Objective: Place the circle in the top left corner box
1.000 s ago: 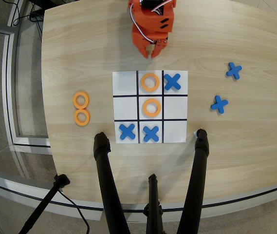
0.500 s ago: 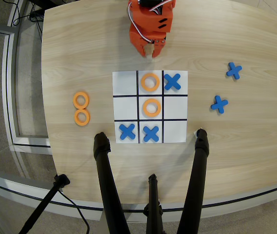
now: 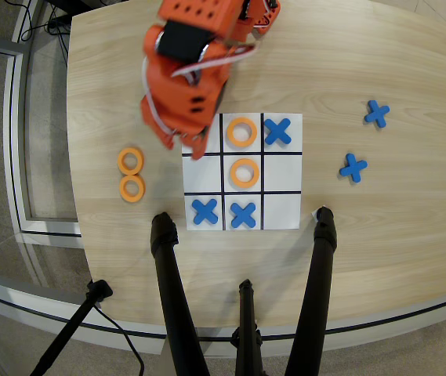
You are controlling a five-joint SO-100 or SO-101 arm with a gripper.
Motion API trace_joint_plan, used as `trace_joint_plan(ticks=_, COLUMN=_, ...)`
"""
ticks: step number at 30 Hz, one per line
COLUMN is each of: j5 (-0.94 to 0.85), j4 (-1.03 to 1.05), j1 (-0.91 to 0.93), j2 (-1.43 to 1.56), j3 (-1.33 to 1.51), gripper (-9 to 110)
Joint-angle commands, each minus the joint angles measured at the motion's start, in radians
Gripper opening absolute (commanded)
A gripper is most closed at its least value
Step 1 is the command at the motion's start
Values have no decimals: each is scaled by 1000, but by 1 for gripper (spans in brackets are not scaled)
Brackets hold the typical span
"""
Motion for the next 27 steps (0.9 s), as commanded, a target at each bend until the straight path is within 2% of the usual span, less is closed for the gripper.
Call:
trace_joint_plan(ticks=1, j5=-14, j4=-100, j1=66, j2=-178, j3=-135, gripper=15)
trace_joint_plan(ticks=13, j5=-63, j4=-195, j1=198, j2=-568, j3=-373, gripper=16)
trace_joint_plan(ticks=27, j5=-63, j4=-195, j1=218, j2=-724, j3=-477, gripper=16)
